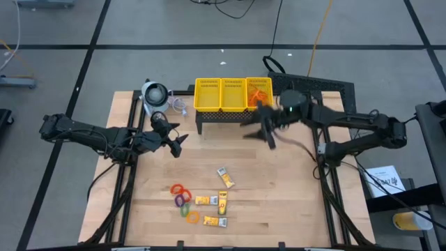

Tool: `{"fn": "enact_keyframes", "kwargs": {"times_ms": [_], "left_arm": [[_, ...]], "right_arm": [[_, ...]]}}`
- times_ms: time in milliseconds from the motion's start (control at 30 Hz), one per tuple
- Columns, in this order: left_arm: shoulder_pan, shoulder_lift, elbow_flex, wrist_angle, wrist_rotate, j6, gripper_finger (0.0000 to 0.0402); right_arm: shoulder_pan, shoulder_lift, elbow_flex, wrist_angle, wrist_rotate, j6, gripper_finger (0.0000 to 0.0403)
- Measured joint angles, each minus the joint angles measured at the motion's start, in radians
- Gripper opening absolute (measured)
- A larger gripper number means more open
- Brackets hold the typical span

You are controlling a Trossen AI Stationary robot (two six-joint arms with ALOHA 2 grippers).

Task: Pick & Place Office Desk Supplies
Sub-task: Put the crayons box into the middle yellow bin on the shelf

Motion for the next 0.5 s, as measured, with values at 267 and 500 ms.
{"fn": "enact_keyframes", "kwargs": {"times_ms": [267,500], "left_arm": [[0.0,0.0,0.0,0.007,0.094,0.0,0.0301],[0.0,0.059,0.001,0.075,0.111,0.016,0.0301]], "right_arm": [[0.243,0.019,-0.119,0.116,0.029,-0.241,0.0215],[0.407,0.191,-0.245,0.408,0.284,-0.239,0.0215]]}}
